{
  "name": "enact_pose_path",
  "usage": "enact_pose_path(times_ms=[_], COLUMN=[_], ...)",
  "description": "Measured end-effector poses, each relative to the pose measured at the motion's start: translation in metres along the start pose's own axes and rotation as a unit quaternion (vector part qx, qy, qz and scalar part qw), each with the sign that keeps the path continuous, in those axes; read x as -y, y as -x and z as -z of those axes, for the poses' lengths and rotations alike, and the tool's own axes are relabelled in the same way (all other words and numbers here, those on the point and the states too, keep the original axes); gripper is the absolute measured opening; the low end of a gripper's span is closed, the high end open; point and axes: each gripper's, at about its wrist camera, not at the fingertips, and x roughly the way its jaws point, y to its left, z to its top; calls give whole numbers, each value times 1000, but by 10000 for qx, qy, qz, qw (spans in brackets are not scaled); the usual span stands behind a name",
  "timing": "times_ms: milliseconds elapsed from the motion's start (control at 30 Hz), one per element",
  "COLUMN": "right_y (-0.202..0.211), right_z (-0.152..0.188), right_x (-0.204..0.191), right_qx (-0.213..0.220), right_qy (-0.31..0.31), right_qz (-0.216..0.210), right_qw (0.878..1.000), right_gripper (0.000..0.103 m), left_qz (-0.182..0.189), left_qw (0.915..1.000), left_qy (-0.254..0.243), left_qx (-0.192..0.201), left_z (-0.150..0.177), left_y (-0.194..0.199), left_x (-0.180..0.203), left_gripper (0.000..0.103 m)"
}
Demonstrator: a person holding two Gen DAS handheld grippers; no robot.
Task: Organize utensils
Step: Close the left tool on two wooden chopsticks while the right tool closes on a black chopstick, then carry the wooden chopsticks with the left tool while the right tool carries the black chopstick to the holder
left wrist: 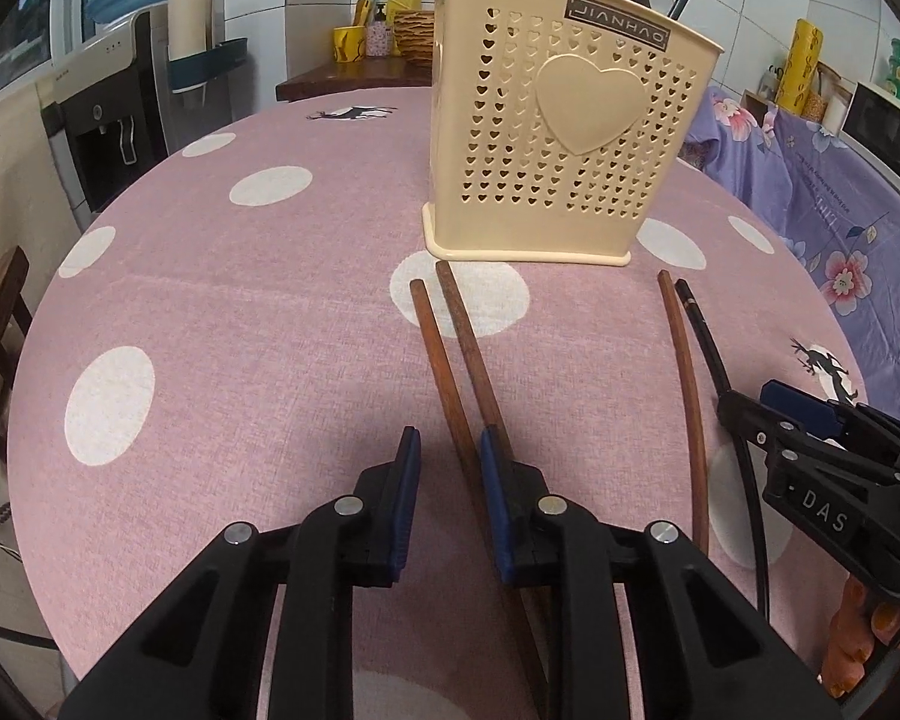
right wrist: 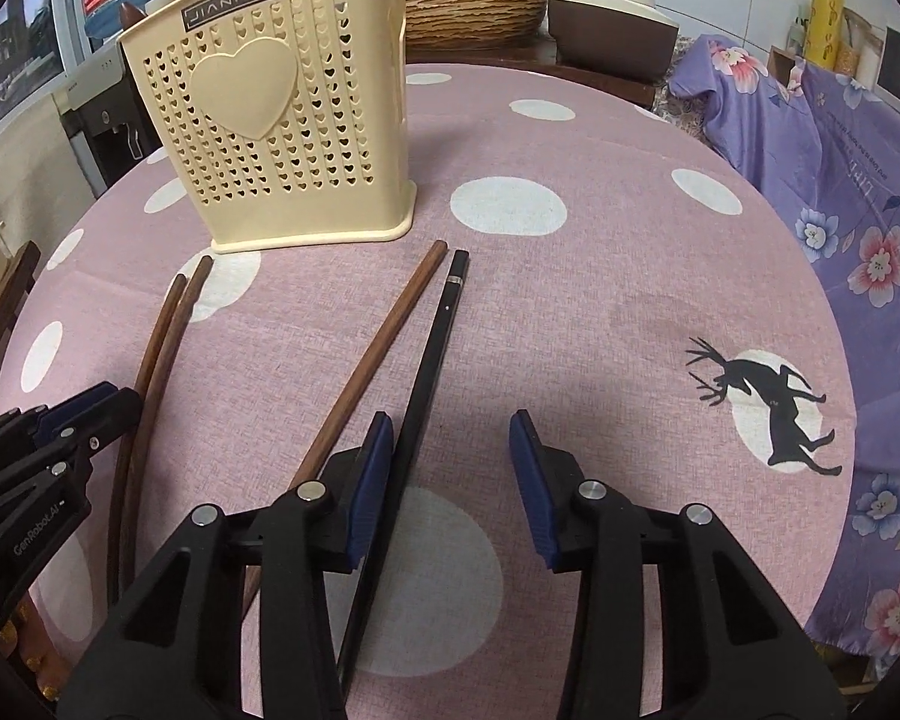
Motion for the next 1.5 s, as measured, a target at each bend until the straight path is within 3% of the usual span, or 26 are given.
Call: enact_pose_path(times_ms=[633, 800, 1000, 1500], right_y=[-29, -38, -43, -45], right_z=[-42, -54, -60, -57], right_x=[-18, -20, -21, -17], right_qx=[-359, -377, -310, -180], right_qy=[320, 365, 382, 267], right_qz=[-188, -206, -193, -280], right_qw=[9987, 9984, 9986, 9991], right_gripper=[24, 22, 10, 10], left_qz=[-130, -159, -252, -198], left_qw=[9997, 9995, 9994, 9995], left_qy=[-5, 55, 64, 229], left_qx=[-223, -265, -233, -135], left_z=[-37, -46, -49, -47], left_y=[-27, -34, -37, -35], left_x=[-8, -10, -9, -9], left_gripper=[22, 18, 11, 10])
